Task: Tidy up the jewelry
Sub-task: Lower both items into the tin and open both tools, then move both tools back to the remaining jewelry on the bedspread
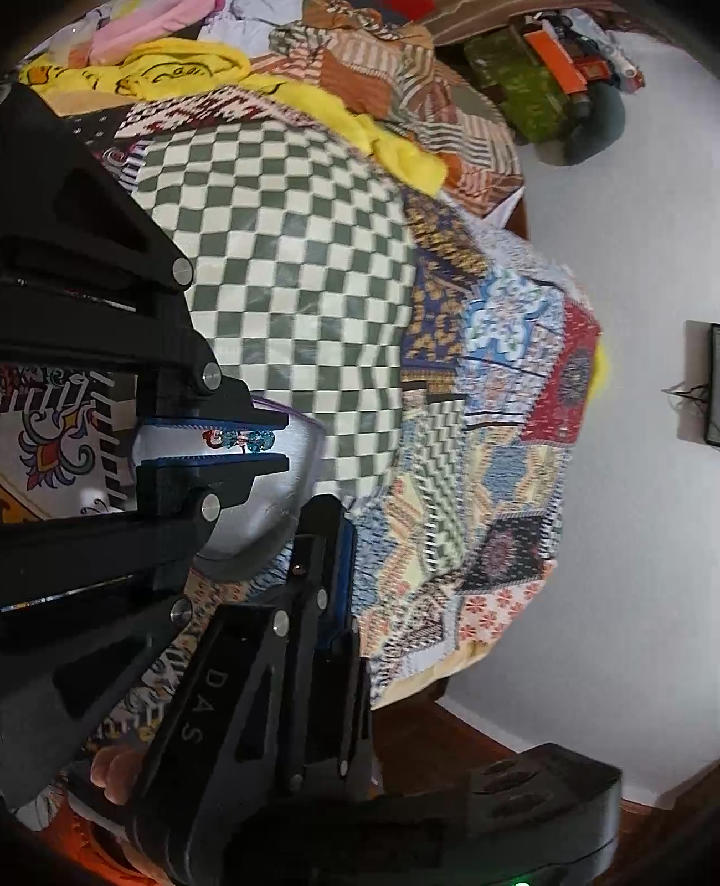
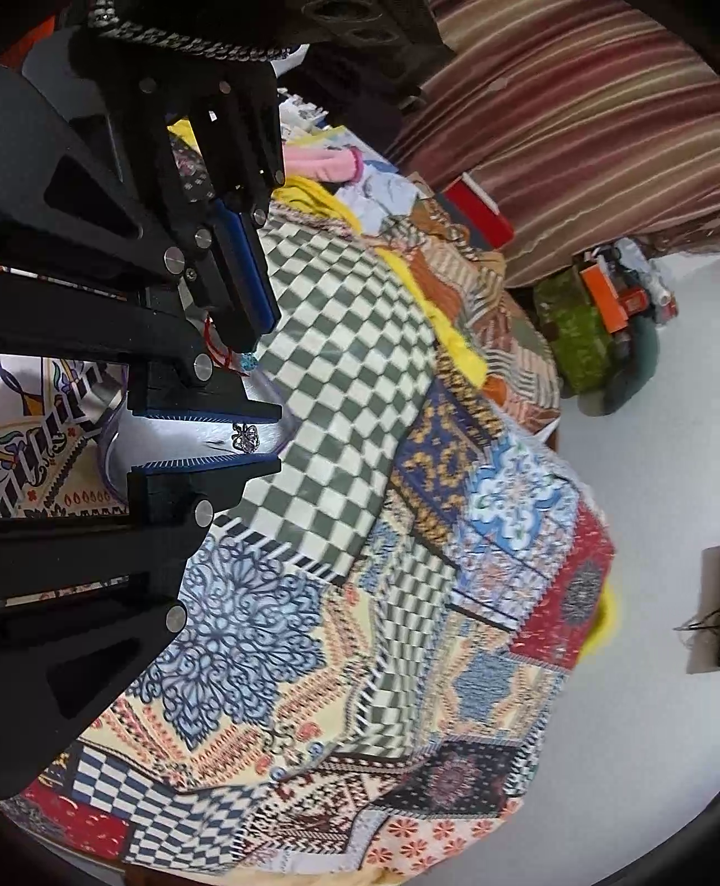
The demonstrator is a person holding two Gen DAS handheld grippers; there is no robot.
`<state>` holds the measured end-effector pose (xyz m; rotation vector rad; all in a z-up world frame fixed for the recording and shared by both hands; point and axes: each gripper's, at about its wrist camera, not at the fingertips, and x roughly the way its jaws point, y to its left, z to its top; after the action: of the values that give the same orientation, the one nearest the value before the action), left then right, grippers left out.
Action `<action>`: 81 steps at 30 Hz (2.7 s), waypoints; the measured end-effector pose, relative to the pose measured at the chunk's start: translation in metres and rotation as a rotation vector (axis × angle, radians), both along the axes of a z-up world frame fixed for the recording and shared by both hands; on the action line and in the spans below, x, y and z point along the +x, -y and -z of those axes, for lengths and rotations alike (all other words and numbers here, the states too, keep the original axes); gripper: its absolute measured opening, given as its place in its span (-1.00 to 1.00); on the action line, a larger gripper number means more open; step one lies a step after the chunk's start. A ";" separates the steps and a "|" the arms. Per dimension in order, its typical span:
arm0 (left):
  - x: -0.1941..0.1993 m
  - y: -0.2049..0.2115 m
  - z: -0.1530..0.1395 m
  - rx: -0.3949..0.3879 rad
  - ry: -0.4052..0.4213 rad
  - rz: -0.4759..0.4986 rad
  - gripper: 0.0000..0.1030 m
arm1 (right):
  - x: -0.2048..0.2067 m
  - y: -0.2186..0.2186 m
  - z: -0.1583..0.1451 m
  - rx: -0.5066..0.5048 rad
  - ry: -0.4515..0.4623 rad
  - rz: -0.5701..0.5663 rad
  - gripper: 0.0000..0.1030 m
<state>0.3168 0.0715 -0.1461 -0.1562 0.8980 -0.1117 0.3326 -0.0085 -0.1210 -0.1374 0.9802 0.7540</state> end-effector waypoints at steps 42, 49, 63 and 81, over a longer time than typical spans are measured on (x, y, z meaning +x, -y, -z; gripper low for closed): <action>-0.077 -0.001 -0.033 0.035 0.001 -0.010 -0.29 | -0.089 0.034 -0.032 -0.085 0.235 0.019 -0.14; -0.104 0.012 -0.038 0.072 0.010 0.005 -0.28 | -0.111 0.060 -0.038 -0.063 0.251 0.055 -0.13; -0.136 0.024 0.001 0.050 -0.069 0.013 -0.24 | -0.139 0.111 -0.018 -0.055 0.217 0.127 -0.11; -0.124 0.045 0.031 -0.013 -0.087 0.055 -0.33 | -0.131 0.103 0.029 -0.040 0.122 0.080 -0.12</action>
<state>0.1927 0.0267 -0.1772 -0.1492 0.9887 -0.1628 0.2014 -0.1116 -0.1503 -0.1763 0.8800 0.6455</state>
